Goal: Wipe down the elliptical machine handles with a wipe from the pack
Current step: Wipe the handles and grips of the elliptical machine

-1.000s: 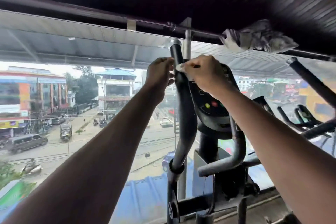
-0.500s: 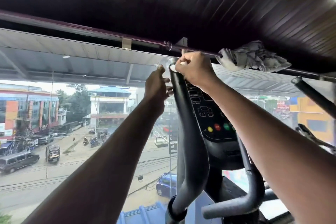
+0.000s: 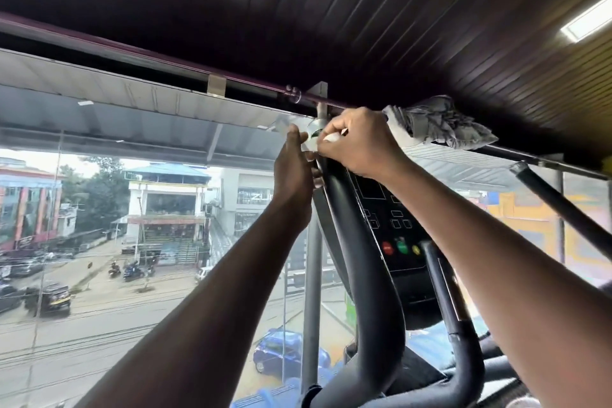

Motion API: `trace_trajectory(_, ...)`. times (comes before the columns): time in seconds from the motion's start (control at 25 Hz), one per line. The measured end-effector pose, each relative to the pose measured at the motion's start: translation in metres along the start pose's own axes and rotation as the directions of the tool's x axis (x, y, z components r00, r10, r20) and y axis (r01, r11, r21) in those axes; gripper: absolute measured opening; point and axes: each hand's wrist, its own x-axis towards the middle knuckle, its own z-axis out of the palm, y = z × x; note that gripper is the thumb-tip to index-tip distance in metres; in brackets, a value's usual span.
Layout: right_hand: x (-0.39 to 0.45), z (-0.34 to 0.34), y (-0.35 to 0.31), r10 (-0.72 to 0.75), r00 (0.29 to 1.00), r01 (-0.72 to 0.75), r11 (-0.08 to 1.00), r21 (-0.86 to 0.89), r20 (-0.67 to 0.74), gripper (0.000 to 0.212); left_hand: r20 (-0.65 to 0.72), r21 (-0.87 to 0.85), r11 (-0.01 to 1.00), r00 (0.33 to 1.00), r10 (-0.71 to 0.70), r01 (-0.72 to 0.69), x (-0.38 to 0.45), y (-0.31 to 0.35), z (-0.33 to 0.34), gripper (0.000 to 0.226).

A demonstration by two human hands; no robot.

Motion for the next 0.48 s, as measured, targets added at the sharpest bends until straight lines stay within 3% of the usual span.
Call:
trace_trajectory(0.08, 0.006, -0.001, -0.001, 0.013, 1.000, -0.013, 1.000, 0.013, -0.007, 0.009, 0.020, 0.020, 1.000, 1.000, 0.002, -0.002, 0.001, 0.001, 0.001, 0.044)
trace_trajectory(0.2, 0.028, 0.012, -0.005, 0.015, 0.988, -0.027, 0.997, -0.077, -0.152, 0.014, 0.036, -0.018, 1.000, 0.999, -0.016, 0.017, -0.001, -0.001, 0.001, 0.047)
trace_trajectory(0.32, 0.019, 0.019, -0.008, -0.077, 0.995, 0.065, 0.981, -0.181, -0.062, 0.018, 0.053, -0.056, 0.998, 0.998, -0.031, 0.034, 0.002, 0.003, -0.007, 0.049)
trace_trajectory(0.4, 0.011, 0.012, -0.004, -0.058, 0.998, 0.058, 0.988, -0.146, 0.007, 0.017, 0.093, -0.079, 0.996, 0.995, -0.040, 0.047, 0.001, 0.006, -0.009, 0.048)
trace_trajectory(0.48, 0.007, 0.007, -0.002, 0.052, 0.997, -0.053, 0.998, -0.028, -0.064, 0.015, 0.111, -0.080, 0.995, 0.992, -0.058, 0.067, -0.001, 0.004, -0.009, 0.043)
